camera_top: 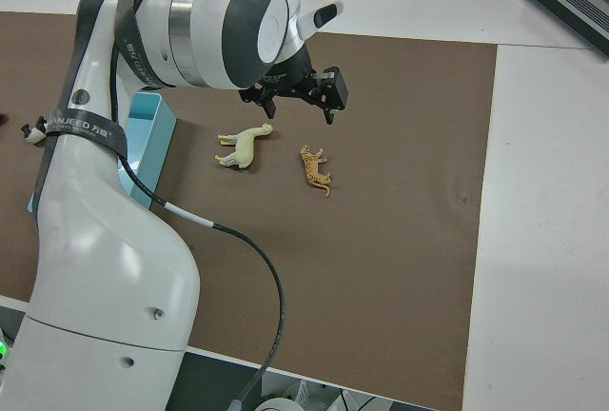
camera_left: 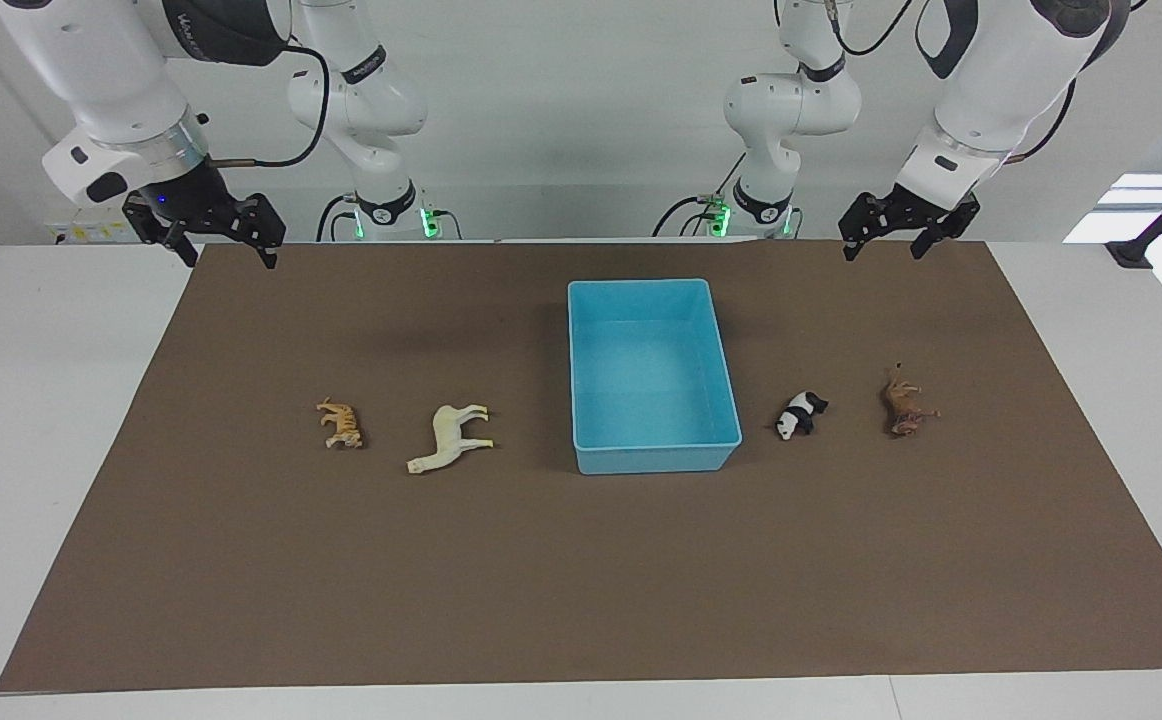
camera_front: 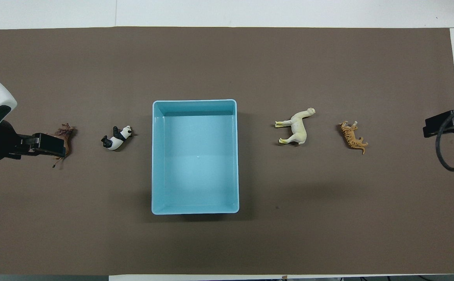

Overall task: Put all toys into storage box
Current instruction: 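Reach the left gripper to the panda while the right gripper reaches the llama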

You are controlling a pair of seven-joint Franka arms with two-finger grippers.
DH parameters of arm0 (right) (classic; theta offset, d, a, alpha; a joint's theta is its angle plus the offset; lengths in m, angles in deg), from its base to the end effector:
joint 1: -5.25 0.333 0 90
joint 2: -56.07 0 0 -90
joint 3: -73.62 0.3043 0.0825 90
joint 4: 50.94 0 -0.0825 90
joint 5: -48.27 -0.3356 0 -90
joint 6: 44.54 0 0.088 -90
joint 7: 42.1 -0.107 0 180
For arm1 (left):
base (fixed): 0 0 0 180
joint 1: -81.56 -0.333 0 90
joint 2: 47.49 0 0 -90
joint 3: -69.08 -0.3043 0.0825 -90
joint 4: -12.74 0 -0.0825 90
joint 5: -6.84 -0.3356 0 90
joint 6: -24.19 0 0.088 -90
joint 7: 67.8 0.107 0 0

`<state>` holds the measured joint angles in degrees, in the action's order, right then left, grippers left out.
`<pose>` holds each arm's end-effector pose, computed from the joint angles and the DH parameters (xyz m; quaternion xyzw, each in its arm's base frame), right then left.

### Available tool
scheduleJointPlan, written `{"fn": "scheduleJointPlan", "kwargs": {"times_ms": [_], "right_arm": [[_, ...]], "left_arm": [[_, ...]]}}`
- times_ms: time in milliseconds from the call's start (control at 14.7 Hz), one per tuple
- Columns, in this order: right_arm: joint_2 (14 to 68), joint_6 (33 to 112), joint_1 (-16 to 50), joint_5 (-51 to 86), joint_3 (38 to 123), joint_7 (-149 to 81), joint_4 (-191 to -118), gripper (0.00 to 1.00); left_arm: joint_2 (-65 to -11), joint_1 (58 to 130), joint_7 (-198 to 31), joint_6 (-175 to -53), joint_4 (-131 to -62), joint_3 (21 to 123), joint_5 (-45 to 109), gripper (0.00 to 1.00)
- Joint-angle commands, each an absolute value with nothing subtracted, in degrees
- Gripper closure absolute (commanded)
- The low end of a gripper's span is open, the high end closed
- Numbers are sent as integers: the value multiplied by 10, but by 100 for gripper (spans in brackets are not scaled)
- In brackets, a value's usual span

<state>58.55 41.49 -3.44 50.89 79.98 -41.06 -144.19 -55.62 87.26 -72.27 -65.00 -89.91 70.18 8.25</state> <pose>0.4843 -0.0236 0.6047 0.9987 -0.0120 -0.0422 0.0240 0.4538 -0.0574 0.5870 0.9987 -0.0198 -0.0474 0.0063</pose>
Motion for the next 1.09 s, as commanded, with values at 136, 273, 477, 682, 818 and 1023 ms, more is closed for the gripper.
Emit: {"fn": "scheduleJointPlan", "kwargs": {"times_ms": [136, 273, 477, 682, 818, 1023], "right_arm": [[583, 419, -47, 517, 809, -408, -1434, 0], [584, 418, -49, 518, 805, -410, -1434, 0], [586, 412, -41, 518, 803, -410, -1440, 0], [597, 419, -38, 508, 809, -395, -1461, 0], [607, 445, -6, 508, 814, -395, -1487, 0], [606, 493, 24, 507, 816, -395, -1529, 0]], "left_arm": [[-557, 873, -719, -644, -893, 700, 75, 0], [-557, 868, -720, -644, -895, 699, 75, 0], [-572, 864, -723, -697, -935, 699, 75, 0], [-611, 867, -725, -750, -1015, 699, 75, 0], [-611, 870, -728, -806, -1048, 700, 75, 0], [-597, 869, -728, -887, -1105, 700, 75, 0]]}}
